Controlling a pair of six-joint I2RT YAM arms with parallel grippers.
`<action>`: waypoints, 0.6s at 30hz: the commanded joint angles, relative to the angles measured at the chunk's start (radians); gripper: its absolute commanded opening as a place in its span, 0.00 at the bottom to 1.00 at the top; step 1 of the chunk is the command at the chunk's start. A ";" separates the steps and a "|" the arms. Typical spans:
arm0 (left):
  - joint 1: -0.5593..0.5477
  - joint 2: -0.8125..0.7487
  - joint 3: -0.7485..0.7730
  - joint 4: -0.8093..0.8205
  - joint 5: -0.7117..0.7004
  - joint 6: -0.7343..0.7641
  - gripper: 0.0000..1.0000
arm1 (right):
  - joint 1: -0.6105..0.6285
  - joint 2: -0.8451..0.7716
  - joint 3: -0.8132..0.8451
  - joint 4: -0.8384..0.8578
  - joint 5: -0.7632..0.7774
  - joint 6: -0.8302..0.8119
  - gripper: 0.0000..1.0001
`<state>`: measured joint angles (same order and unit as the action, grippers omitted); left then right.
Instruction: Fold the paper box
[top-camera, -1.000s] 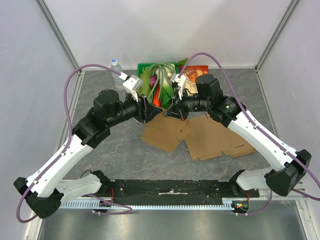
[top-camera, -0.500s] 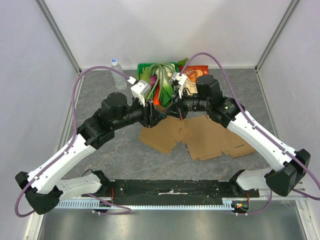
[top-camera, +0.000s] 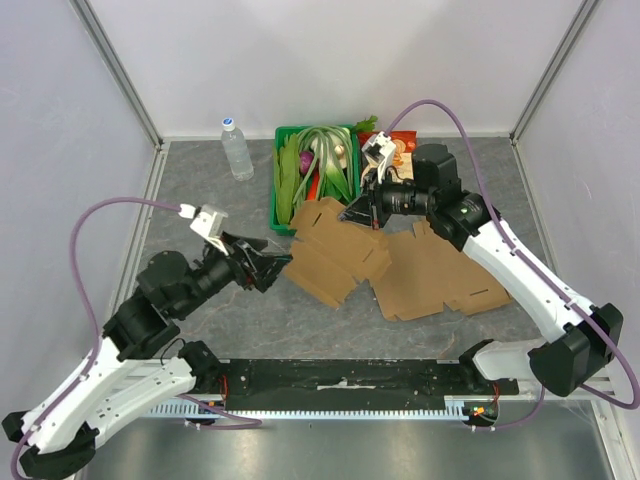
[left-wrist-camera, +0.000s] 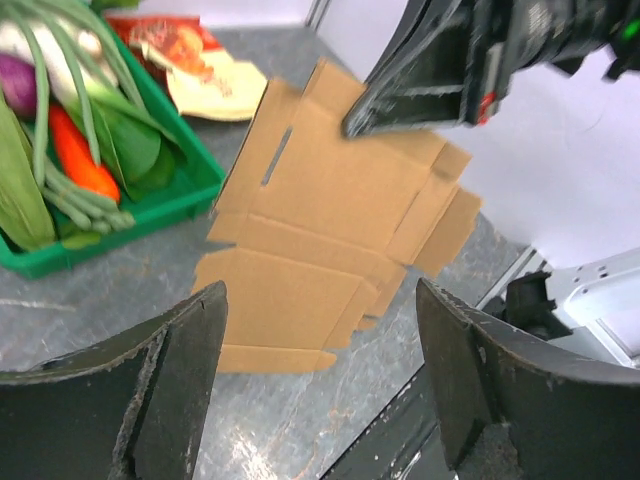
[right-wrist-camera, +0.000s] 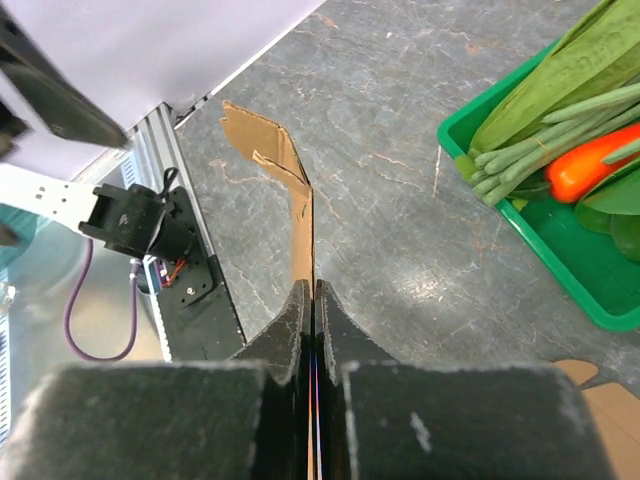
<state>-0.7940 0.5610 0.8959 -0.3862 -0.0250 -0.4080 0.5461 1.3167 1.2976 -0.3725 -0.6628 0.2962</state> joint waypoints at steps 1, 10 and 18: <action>-0.005 0.010 -0.126 0.101 0.019 -0.087 0.81 | -0.012 -0.022 -0.038 0.087 -0.087 0.075 0.00; -0.004 0.175 -0.104 0.218 0.040 -0.072 0.82 | -0.017 -0.033 -0.107 0.159 -0.118 0.129 0.00; -0.001 0.223 -0.077 0.188 -0.026 -0.072 0.82 | -0.018 -0.034 -0.103 0.190 -0.136 0.139 0.00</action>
<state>-0.7940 0.7937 0.7746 -0.2352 -0.0002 -0.4667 0.5327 1.3163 1.1851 -0.2447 -0.7666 0.4145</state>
